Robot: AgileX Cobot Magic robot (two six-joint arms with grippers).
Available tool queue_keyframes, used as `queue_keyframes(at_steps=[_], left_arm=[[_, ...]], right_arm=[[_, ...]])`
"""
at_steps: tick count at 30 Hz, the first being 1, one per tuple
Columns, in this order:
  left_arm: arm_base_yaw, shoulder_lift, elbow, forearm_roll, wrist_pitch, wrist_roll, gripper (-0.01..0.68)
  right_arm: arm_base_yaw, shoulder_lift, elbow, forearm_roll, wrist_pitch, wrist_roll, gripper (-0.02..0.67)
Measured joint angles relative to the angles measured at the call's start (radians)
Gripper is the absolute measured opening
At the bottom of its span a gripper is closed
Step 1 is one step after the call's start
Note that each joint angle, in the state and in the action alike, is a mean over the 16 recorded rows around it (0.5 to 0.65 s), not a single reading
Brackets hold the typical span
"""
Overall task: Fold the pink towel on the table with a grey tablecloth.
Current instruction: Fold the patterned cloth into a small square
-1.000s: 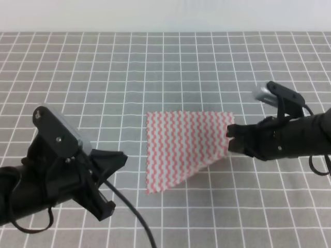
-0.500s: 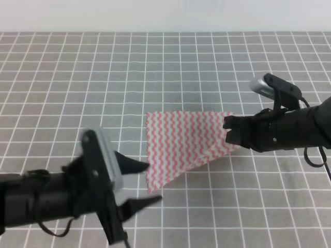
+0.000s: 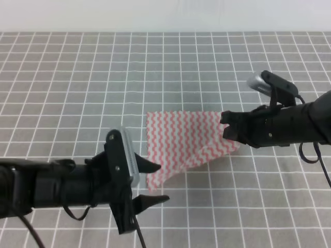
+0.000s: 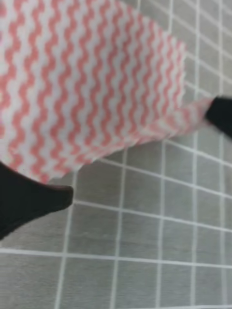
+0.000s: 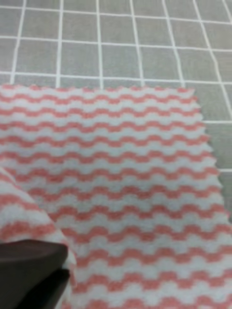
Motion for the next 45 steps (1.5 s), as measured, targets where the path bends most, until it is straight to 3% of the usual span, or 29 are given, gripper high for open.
queue_keyframes(at_steps=[27, 45], left_arm=[[-0.002, 0.201, -0.108, -0.003, -0.158, 0.075, 0.437], [-0.002, 0.23, -0.142, -0.007, -0.211, 0.082, 0.253]], right_arm=[[0.0, 0.01, -0.025, 0.004, -0.008, -0.011, -0.015], [0.0, 0.013, -0.026, 0.006, -0.004, -0.024, -0.015]])
